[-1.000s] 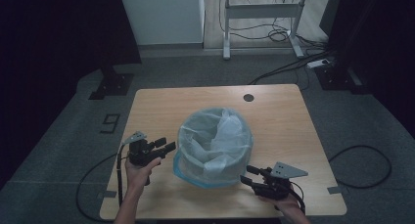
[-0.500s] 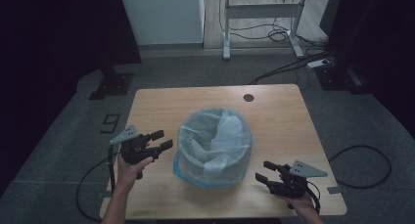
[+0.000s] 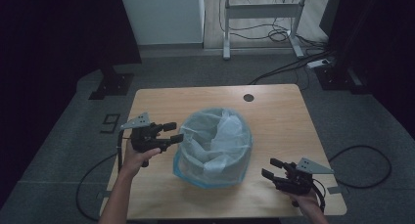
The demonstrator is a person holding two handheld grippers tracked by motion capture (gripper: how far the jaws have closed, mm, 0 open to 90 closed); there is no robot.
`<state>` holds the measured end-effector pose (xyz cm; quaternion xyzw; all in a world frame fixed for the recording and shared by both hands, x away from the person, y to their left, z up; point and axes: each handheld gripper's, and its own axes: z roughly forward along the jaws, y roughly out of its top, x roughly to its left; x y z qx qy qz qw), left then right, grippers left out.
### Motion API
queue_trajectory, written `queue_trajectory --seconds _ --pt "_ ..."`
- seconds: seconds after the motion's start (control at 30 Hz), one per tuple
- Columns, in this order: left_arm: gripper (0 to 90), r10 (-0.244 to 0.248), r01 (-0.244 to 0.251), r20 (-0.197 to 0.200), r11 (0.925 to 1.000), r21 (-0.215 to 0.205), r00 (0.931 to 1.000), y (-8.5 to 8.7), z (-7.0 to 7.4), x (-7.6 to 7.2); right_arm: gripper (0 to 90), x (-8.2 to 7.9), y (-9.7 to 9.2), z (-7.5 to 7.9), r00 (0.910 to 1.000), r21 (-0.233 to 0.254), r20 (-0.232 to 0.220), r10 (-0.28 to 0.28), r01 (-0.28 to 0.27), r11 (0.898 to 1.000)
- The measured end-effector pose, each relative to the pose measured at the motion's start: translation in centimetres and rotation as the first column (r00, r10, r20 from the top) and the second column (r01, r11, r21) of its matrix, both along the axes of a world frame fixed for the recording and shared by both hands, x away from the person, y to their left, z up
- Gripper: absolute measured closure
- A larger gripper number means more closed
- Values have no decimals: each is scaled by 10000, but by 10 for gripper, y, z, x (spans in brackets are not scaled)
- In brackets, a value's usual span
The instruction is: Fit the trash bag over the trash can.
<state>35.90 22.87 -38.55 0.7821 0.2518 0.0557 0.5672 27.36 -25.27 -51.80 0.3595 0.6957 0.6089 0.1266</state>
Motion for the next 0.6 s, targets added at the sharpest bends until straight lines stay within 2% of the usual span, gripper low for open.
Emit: queue_trajectory --seconds 0.33,0.6 --pt "376 -290 290 30 9995 -124 9996 -15 11 11 378 2 -6 -3 9996 190 -198 -222 226 9996" --pt "391 -825 823 41 9958 404 9966 -33 18 20 394 2 -6 -4 9994 215 -274 -214 220 9995"
